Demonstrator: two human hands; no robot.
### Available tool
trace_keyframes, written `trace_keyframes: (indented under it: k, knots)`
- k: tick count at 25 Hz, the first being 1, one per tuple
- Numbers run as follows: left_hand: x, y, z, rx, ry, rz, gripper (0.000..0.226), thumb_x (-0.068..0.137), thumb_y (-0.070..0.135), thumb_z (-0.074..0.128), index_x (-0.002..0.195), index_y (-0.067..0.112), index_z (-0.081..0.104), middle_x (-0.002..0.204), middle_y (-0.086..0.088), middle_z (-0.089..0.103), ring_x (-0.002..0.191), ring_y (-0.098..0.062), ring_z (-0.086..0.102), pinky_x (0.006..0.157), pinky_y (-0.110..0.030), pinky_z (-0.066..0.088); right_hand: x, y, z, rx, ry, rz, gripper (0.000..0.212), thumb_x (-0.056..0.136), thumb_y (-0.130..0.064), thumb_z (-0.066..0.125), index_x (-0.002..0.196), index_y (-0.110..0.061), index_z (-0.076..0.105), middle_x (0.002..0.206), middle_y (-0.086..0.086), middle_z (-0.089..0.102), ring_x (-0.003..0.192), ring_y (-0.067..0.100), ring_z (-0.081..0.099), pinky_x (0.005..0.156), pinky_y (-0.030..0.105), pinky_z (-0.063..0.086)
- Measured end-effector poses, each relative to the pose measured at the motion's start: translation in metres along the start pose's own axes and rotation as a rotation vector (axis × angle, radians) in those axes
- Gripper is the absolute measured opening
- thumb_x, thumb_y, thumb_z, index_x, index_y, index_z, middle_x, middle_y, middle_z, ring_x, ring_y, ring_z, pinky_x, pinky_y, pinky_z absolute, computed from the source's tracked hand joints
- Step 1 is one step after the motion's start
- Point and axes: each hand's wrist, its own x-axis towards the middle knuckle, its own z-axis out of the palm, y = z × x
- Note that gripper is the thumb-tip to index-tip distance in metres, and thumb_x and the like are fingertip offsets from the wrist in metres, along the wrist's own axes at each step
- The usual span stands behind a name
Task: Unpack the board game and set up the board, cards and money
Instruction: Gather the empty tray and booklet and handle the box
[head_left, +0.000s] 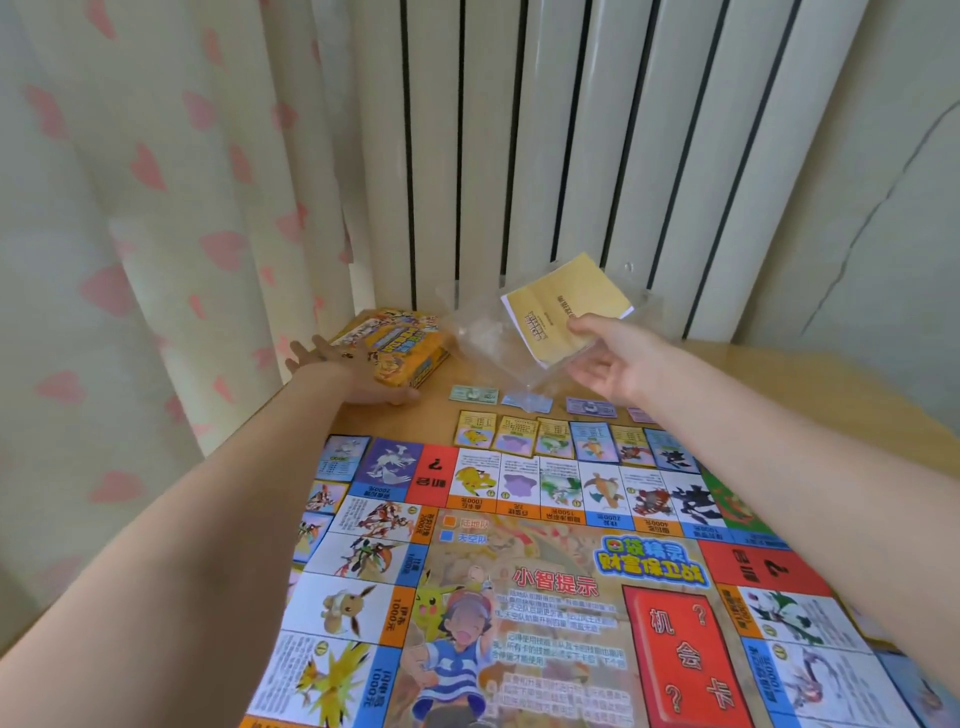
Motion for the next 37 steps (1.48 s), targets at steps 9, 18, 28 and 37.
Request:
trace_keyframes:
  k: [9, 18, 28, 37]
  knots:
    - [-0.004, -0.005, -0.011, -0.133, 0.035, -0.082, 0.128, 0.054, 0.087, 0.054, 0.150, 0.023, 0.000, 0.155, -0.020, 0.003, 0.141, -0.040, 0.010, 0.113, -0.048, 0.020, -0.005, 0.005, -0.001, -0.022, -0.007, 0.010, 0.029, 0.083, -0.008, 0.064, 0.107, -0.013, 0.050, 0.116, 0.014, 0.060, 0.073, 0.020, 0.062, 0.039, 0.024, 0.048]
    - [-0.007, -0.029, -0.001, -0.204, -0.016, -0.065, 0.156, 0.008, 0.101, 0.040, 0.146, 0.030, 0.023, 0.148, -0.004, 0.035, 0.134, -0.031, 0.035, 0.110, -0.048, 0.029, -0.034, 0.016, 0.001, 0.123, -0.169, 0.131, 0.052, 0.081, -0.014, 0.068, 0.128, -0.012, 0.047, 0.127, 0.017, 0.056, 0.103, 0.031, 0.063, 0.069, 0.042, 0.058]
    - [-0.018, -0.031, -0.005, -0.323, 0.063, -0.201, 0.137, 0.037, 0.090, 0.055, 0.147, 0.020, 0.013, 0.148, -0.018, 0.020, 0.136, -0.040, 0.023, 0.111, -0.050, 0.027, -0.022, 0.025, -0.002, 0.120, -0.222, 0.154, 0.046, 0.082, -0.008, 0.067, 0.124, -0.009, 0.051, 0.129, 0.019, 0.055, 0.108, 0.032, 0.062, 0.092, 0.038, 0.052]
    - [-0.098, -0.054, -0.065, -0.222, 0.570, -0.100, 0.122, 0.054, 0.074, 0.069, 0.147, 0.016, 0.014, 0.146, -0.031, 0.014, 0.131, -0.052, 0.020, 0.110, -0.054, 0.016, -0.066, -0.007, 0.009, 0.266, -0.298, 0.123, 0.010, 0.084, -0.001, 0.062, 0.091, -0.006, 0.057, 0.125, 0.015, 0.060, 0.114, 0.029, 0.059, 0.103, 0.037, 0.043]
